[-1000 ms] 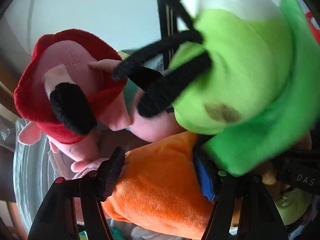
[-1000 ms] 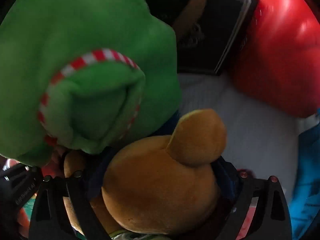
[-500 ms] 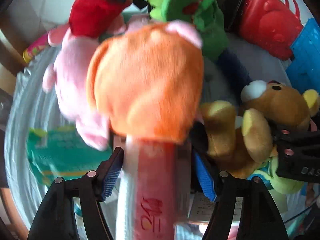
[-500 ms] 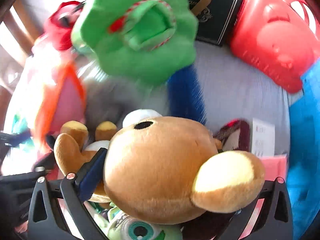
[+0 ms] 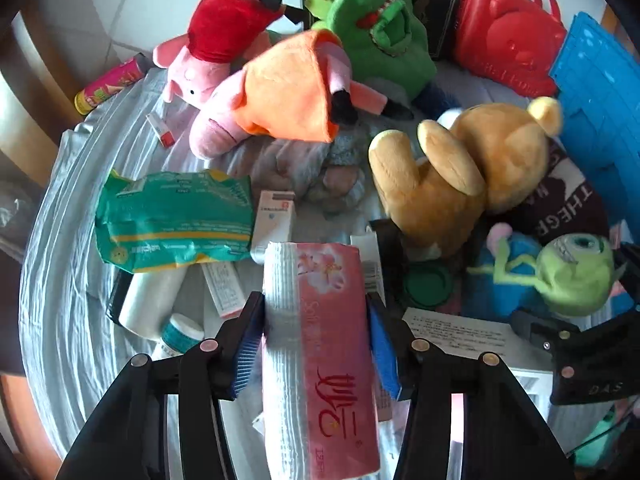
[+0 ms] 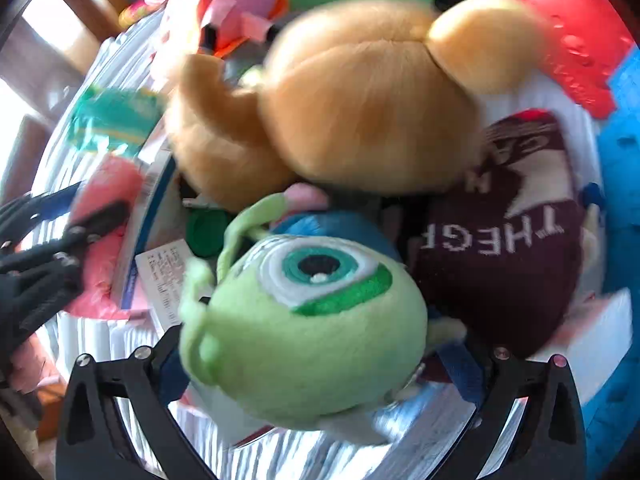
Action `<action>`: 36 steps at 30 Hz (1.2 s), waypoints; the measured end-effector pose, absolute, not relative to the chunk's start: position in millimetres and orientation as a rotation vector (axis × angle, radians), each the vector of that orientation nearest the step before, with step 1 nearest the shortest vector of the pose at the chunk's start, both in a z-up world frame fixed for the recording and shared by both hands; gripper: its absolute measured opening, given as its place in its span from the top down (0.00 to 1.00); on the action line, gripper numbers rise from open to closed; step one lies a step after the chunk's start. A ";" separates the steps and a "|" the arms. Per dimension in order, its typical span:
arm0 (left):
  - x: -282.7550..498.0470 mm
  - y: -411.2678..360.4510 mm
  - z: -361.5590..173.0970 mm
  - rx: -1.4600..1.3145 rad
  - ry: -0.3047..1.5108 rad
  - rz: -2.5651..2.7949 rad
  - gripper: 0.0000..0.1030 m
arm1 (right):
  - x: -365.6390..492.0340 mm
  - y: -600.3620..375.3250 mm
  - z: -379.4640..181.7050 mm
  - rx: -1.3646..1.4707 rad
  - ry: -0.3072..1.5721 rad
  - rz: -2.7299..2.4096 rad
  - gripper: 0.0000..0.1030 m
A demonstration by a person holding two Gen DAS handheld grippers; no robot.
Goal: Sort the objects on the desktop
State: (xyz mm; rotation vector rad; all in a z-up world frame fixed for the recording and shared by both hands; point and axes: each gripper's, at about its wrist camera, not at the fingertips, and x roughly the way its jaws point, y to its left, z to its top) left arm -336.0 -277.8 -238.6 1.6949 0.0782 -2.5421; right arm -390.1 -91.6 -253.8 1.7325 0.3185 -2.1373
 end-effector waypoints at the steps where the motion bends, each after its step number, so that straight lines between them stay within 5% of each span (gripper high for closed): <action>1: -338.2 -282.2 -229.7 1.667 0.088 -2.555 0.51 | -393.6 -93.5 -241.8 1.697 0.318 -2.170 0.00; 7: -369.5 -309.5 -165.8 1.415 0.077 -2.643 0.35 | -441.9 -112.1 -157.8 1.419 0.255 -2.358 0.00; 21: -598.5 -417.1 -165.8 1.266 0.132 -2.504 0.35 | -641.8 -194.1 -157.1 1.277 -0.089 -2.556 0.00; 22: -611.5 -422.2 -171.7 1.270 0.138 -2.487 0.44 | -652.1 -194.8 -162.6 1.295 -0.085 -2.565 0.00; 23: -620.8 -425.9 -180.5 1.303 0.175 -2.492 0.70 | -661.9 -195.4 -168.8 1.318 -0.076 -2.571 0.03; 24: -622.0 -423.4 -185.5 1.309 0.177 -2.507 0.75 | -667.4 -195.8 -176.0 1.334 -0.076 -2.552 0.16; 31: -567.4 -380.4 -190.2 1.333 0.114 -2.613 0.98 | -636.0 -198.8 -182.7 1.303 -0.018 -2.426 0.61; 32: -555.3 -373.4 -191.1 1.355 0.114 -2.615 0.98 | -627.2 -197.8 -182.1 1.309 -0.008 -2.411 0.83; 36: -505.6 -348.8 -199.7 1.399 0.076 -2.603 0.98 | -588.2 -192.9 -185.9 1.351 0.033 -2.338 0.88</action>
